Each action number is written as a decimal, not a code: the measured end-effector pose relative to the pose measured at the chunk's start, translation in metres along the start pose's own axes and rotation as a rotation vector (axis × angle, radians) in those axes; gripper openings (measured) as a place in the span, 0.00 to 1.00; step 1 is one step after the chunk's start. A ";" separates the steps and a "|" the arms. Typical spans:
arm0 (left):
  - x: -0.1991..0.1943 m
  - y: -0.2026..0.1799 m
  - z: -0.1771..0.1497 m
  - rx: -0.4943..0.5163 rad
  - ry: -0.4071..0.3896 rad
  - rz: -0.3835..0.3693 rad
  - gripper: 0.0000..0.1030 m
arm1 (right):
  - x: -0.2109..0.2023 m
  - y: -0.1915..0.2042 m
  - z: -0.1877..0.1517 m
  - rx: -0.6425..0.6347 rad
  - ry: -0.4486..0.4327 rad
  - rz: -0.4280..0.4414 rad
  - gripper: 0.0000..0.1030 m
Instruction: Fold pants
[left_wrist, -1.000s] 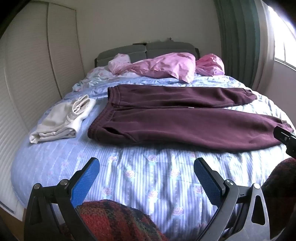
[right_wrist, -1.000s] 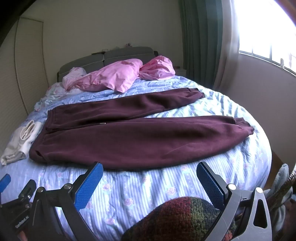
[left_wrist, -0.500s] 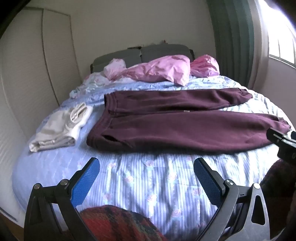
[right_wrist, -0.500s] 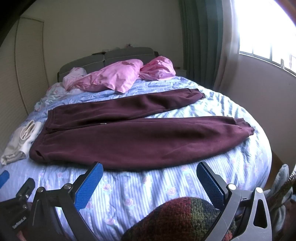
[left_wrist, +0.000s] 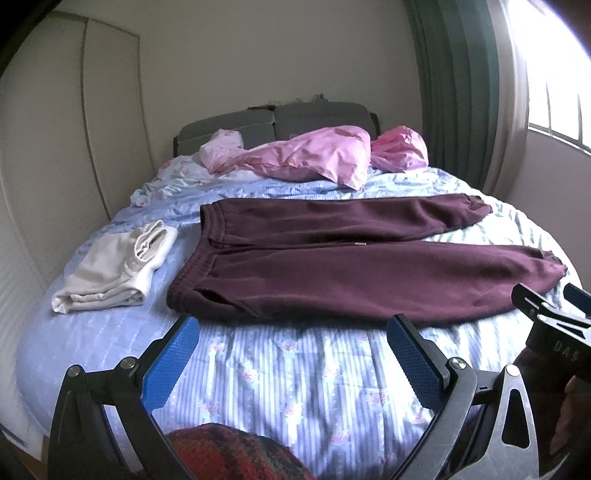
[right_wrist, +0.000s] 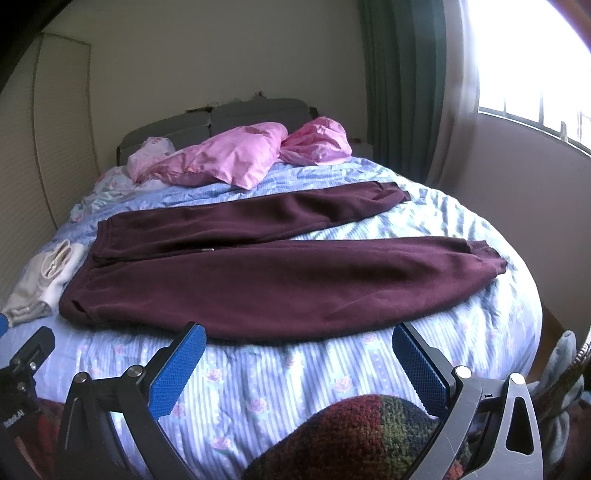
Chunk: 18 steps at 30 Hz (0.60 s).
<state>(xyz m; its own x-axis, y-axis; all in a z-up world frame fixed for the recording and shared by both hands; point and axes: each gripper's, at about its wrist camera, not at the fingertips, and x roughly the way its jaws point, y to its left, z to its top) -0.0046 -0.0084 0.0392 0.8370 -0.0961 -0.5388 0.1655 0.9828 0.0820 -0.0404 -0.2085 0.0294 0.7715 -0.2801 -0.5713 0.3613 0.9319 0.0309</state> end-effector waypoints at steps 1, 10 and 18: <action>-0.001 0.001 0.000 -0.001 -0.005 0.001 1.00 | -0.002 0.001 0.000 0.001 -0.004 0.000 1.00; -0.001 0.001 0.000 -0.004 -0.013 0.008 1.00 | -0.003 -0.002 -0.001 0.004 -0.032 0.005 1.00; 0.002 0.002 0.001 -0.006 -0.003 0.006 1.00 | -0.005 -0.002 -0.002 0.008 -0.034 0.008 1.00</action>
<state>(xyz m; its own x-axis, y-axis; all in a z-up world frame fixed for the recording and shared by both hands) -0.0022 -0.0064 0.0398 0.8398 -0.0903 -0.5353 0.1571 0.9843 0.0804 -0.0460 -0.2085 0.0303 0.7919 -0.2800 -0.5427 0.3587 0.9325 0.0422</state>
